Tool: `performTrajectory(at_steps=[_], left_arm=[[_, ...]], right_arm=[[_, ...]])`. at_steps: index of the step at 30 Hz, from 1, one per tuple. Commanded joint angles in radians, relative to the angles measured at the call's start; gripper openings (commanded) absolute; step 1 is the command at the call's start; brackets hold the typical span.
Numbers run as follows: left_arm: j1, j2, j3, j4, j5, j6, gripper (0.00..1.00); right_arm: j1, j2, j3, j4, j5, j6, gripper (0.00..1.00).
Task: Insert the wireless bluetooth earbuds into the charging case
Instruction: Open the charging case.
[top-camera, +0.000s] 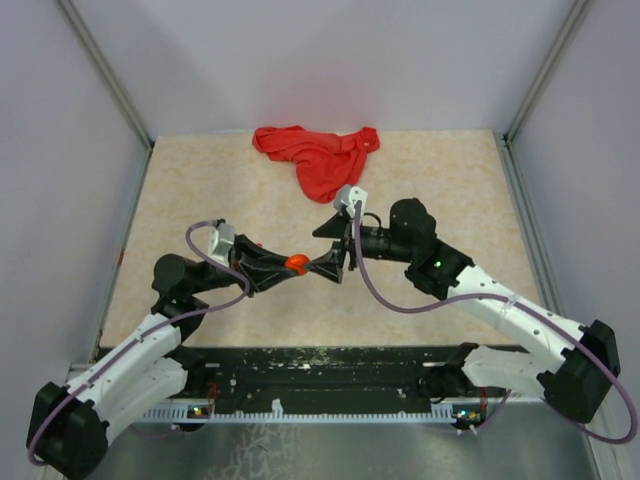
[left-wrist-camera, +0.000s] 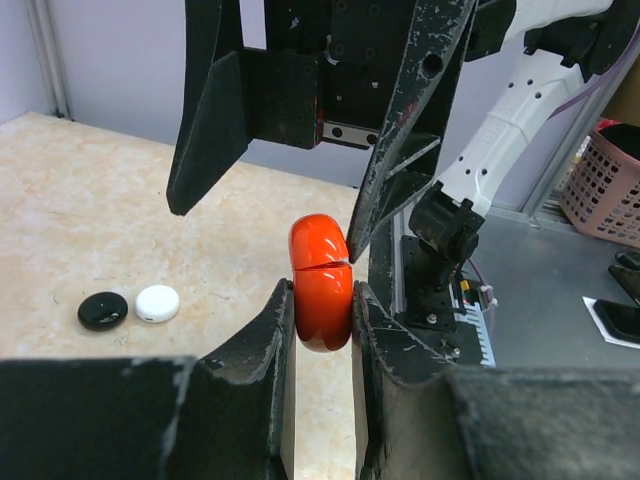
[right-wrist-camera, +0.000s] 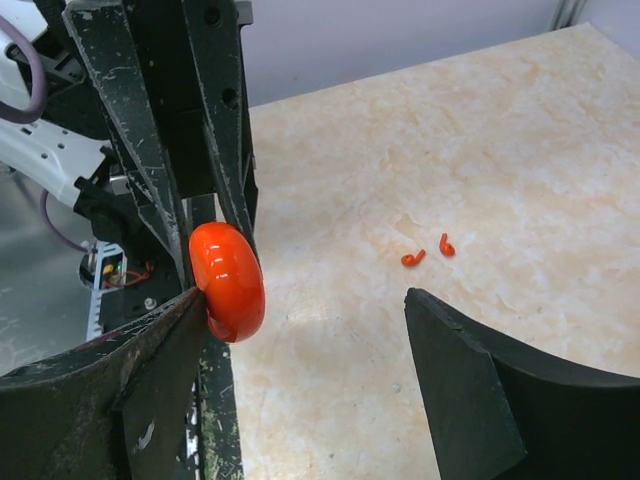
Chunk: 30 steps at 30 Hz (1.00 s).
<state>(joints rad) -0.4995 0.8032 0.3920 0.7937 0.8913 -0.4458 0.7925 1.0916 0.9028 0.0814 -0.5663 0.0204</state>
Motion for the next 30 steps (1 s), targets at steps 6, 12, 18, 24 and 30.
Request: performTrajectory(at_steps=[6, 12, 18, 24, 30], left_arm=[[-0.016, 0.000, -0.007, 0.051, 0.050, -0.011, 0.01], [-0.017, -0.004, -0.014, 0.050, 0.029, -0.004, 0.01], [-0.018, -0.003, -0.036, 0.056, -0.016, 0.017, 0.01], [-0.020, 0.024, -0.065, 0.199, -0.002, -0.030, 0.01], [-0.022, 0.048, -0.073, 0.293, 0.006, -0.074, 0.01]], right_arm=[[-0.070, -0.028, 0.026, 0.030, 0.049, 0.049, 0.78], [-0.071, -0.029, 0.030, 0.029, 0.029, 0.071, 0.78], [-0.072, -0.059, 0.038, 0.017, -0.032, 0.109, 0.77], [-0.072, -0.044, 0.018, 0.077, -0.115, 0.195, 0.71], [-0.071, -0.016, -0.024, 0.166, -0.157, 0.239, 0.67]])
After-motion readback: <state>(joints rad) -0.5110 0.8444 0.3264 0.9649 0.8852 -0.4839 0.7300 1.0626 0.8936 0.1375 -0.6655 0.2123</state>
